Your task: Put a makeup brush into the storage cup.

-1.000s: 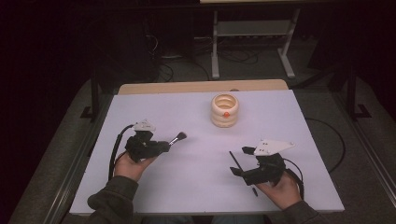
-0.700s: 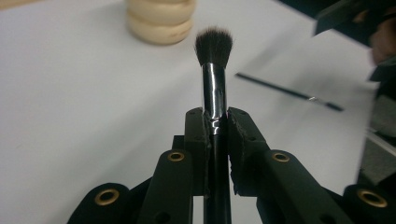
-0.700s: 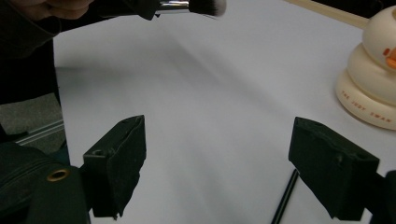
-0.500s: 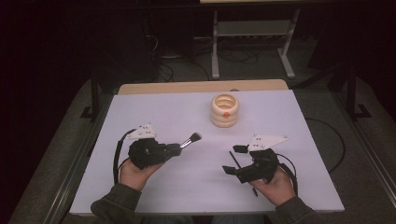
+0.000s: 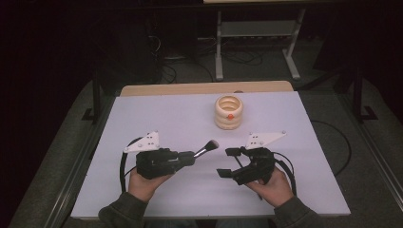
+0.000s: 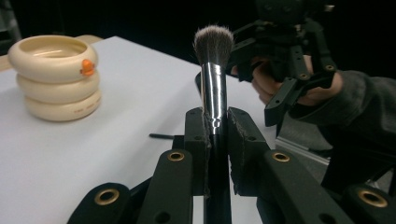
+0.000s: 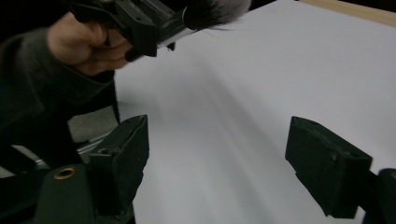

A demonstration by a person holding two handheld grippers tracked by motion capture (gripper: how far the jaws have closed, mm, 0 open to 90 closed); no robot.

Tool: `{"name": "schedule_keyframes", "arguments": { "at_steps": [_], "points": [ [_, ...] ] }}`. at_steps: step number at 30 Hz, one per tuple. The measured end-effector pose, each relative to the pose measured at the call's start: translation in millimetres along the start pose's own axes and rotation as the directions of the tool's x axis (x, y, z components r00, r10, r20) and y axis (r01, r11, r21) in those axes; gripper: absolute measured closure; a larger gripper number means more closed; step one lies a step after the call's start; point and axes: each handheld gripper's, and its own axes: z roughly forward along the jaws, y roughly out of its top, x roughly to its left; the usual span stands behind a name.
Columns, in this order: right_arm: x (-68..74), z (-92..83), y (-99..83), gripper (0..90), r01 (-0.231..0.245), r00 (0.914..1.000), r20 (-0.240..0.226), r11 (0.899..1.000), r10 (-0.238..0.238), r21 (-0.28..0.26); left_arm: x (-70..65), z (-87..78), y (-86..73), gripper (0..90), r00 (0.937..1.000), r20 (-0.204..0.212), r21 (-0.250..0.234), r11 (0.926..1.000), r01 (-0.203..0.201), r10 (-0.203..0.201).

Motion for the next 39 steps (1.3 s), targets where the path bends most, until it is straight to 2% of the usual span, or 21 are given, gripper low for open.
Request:
{"name": "schedule_keyframes", "arguments": {
  "at_steps": [8, 9, 10, 15, 18, 24, 25, 29, 33, 35, 39],
  "points": [
    [-0.9, 9.4, 3.5, 27.8, -0.014, 0.998, -0.062, 1.0, 0.013, -0.023, -1.0, 3.5, -6.9, 78.9, 0.9987, 0.044, -0.004, 0.9997, -0.025, 0.025],
    [-0.8, 12.2, 4.9, 29.9, -0.021, 0.996, -0.087, 0.999, 0.018, -0.027, -1.2, 3.7, -7.5, 79.0, 0.9985, 0.049, 0.0, 0.9996, -0.027, 0.027],
    [-0.8, 12.2, 4.9, 29.9, -0.021, 0.996, -0.087, 0.999, 0.018, -0.027, -1.1, 4.8, -8.4, 79.0, 0.998, 0.055, -0.005, 0.9995, -0.03, 0.03],
    [-0.9, 16.7, 7.2, 35.7, -0.03, 0.9885, -0.15, 0.998, 0.022, -0.051, -2.0, 8.8, -11.8, 79.0, 0.9951, 0.084, 0.003, 0.9986, -0.053, 0.052],
    [-1.5, 17.5, 7.5, 38.5, -0.04, 0.9861, -0.163, 0.998, 0.031, -0.049, -1.4, 12.2, -13.1, 79.0, 0.9926, 0.1, 0.017, 0.9974, -0.07, 0.068],
    [-3.8, 18.0, 7.2, 46.3, -0.041, 0.9813, -0.19, 0.999, 0.033, -0.036, 0.1, 16.9, -14.8, 78.9, 0.9903, 0.119, 0.019, 0.9971, -0.073, 0.07],
    [-4.0, 18.3, 7.2, 48.0, -0.037, 0.9807, -0.194, 0.999, 0.029, -0.038, 0.5, 17.1, -14.7, 78.9, 0.9893, 0.121, 0.031, 0.9958, -0.086, 0.081],
    [-3.9, 19.1, 6.7, 58.9, -0.031, 0.9779, -0.208, 0.999, 0.022, -0.041, -0.9, 19.5, -15.5, 79.0, 0.9879, 0.132, 0.039, 0.9954, -0.087, 0.082],
    [-6.1, 18.3, 5.6, 72.2, -0.041, 0.9682, -0.249, 0.998, 0.027, -0.054, -1.2, 19.9, -15.6, 78.9, 0.987, 0.134, 0.04, 0.9947, -0.095, 0.089],
    [-6.9, 18.1, 5.8, 74.4, -0.046, 0.964, -0.264, 0.997, 0.031, -0.054, -1.7, 20.5, -15.9, 78.9, 0.986, 0.142, 0.043, 0.9946, -0.094, 0.088],
    [-8.5, 17.4, 6.7, 77.6, -0.053, 0.9511, -0.307, 0.997, 0.036, -0.047, -3.7, 25.3, -16.4, 78.7, 0.9822, 0.149, 0.077, 0.9888, -0.127, 0.115]
  ]
}}
